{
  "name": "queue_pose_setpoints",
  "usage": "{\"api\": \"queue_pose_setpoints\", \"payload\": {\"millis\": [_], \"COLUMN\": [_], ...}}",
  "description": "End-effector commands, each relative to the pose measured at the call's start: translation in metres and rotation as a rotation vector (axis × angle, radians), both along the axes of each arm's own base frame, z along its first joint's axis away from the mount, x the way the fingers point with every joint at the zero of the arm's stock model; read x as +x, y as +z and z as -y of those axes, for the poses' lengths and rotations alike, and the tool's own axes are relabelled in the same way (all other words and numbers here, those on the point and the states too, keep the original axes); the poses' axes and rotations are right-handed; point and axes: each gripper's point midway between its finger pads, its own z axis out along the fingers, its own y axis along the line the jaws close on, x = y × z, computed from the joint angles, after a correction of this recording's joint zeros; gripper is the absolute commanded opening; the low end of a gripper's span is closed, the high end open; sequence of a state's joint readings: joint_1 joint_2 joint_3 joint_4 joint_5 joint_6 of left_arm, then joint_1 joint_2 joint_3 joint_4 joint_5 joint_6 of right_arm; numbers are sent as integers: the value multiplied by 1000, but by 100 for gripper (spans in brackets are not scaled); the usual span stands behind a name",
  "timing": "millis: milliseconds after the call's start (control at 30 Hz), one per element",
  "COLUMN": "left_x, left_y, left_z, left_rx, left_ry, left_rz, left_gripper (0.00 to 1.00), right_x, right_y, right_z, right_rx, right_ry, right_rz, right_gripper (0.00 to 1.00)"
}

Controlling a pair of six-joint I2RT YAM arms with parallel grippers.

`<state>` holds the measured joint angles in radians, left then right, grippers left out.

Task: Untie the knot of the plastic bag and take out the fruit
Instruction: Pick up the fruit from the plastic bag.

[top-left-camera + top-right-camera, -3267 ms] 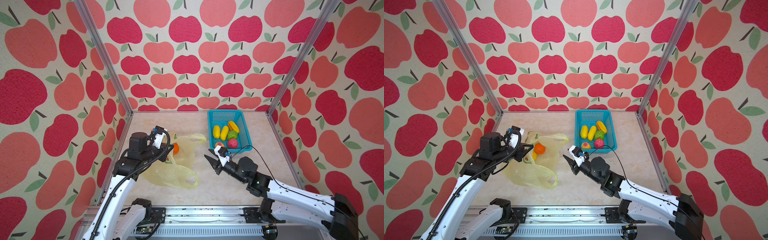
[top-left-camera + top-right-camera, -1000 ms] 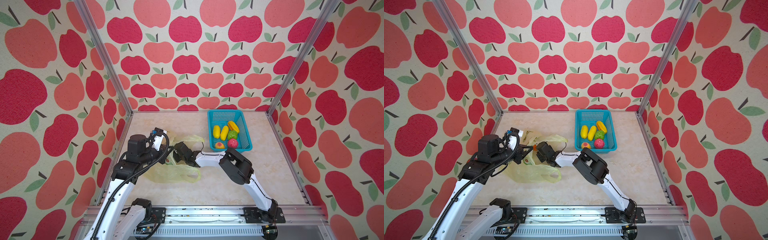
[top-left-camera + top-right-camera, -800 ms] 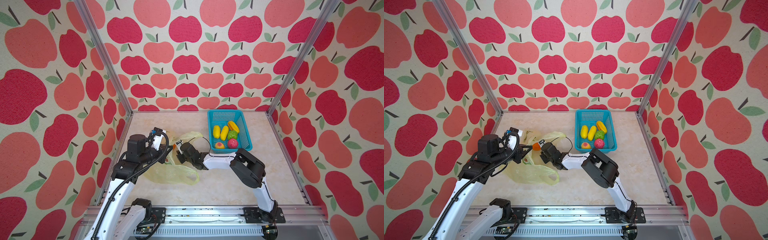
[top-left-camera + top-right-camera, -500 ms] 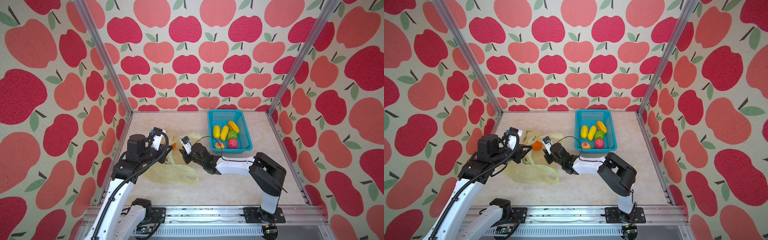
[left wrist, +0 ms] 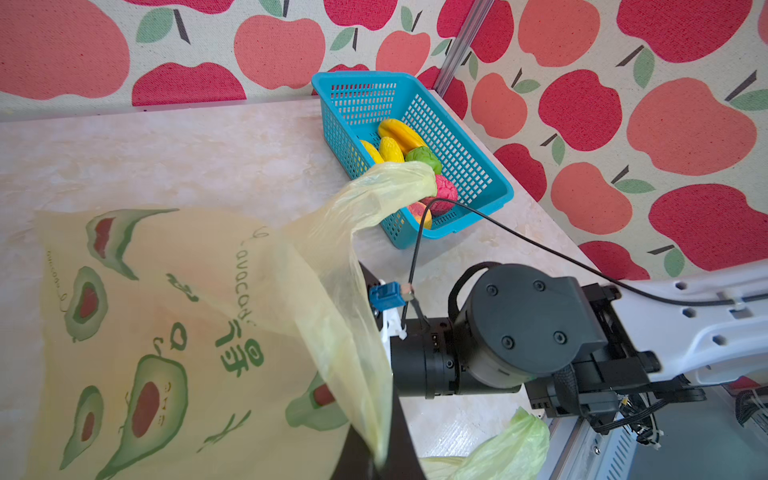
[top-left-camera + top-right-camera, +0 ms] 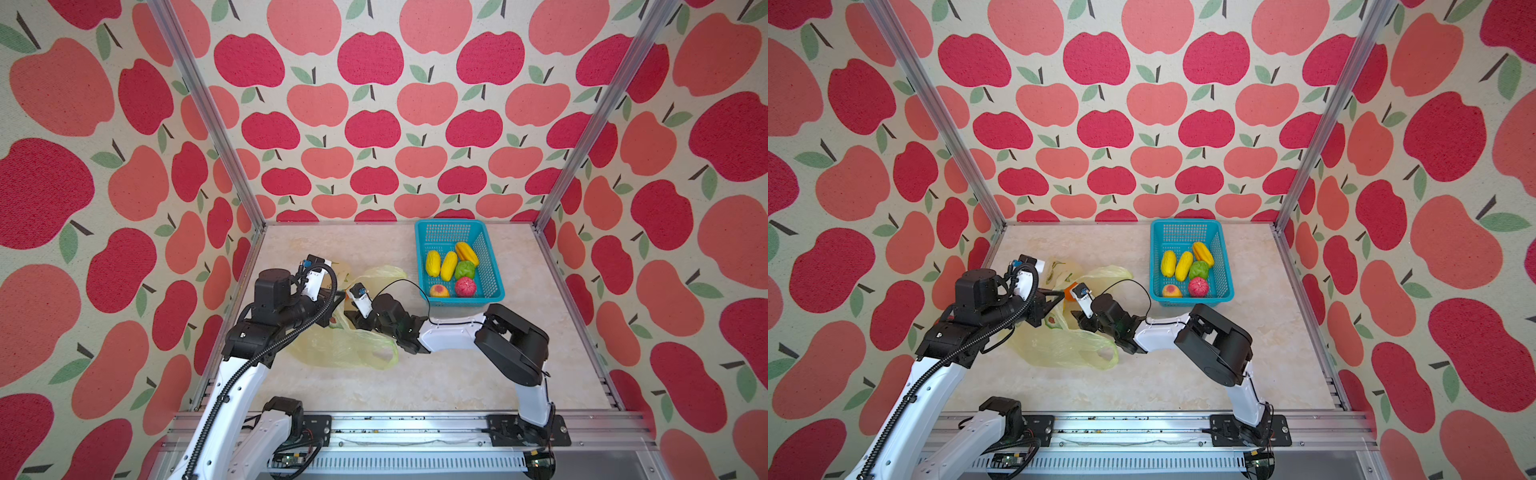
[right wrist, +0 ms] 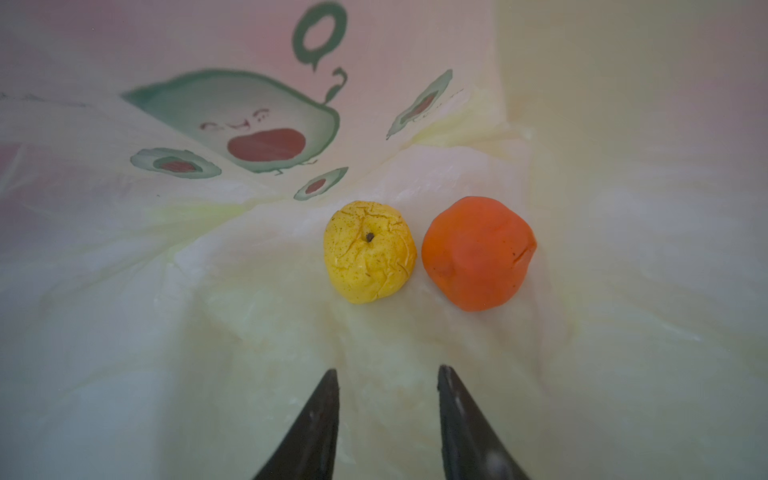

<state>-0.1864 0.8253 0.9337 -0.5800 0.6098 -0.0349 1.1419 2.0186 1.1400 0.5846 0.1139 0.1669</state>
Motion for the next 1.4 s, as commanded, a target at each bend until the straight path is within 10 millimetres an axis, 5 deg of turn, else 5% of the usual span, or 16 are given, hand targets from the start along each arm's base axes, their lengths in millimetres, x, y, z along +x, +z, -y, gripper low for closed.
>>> {"api": "queue_pose_setpoints", "payload": {"millis": [0,233,333,667,833,1033,1233,1367], "left_x": [0,-2,-3,-7,-7,-8,-8,-13], "left_y": [-3,0,1,5,5,5,5,10], "left_z": [1,1,1,5,5,5,7,14], "left_rx": [-10,-17,-18,-38,-37,-39,-47,-80], "left_ry": [-7,-13,-13,-37,-35,-39,-51,-99], "left_rz": [-14,-3,1,13,14,15,12,16], "left_gripper": [0,0,0,0,0,0,0,0], "right_x": [1,43,65,109,111,114,112,120], "right_y": [2,-17,-22,-54,-70,-73,-63,-68], "right_z": [-15,-27,-33,-41,-41,-44,-56,-61], "right_rx": [16,-80,-120,-340,-345,-332,-251,-194], "right_ry": [-4,-183,-275,-479,-463,-420,-371,-381], "right_rz": [-1,55,97,129,92,83,105,70], "right_gripper": [46,84,93,97,95,83,96,97]}}
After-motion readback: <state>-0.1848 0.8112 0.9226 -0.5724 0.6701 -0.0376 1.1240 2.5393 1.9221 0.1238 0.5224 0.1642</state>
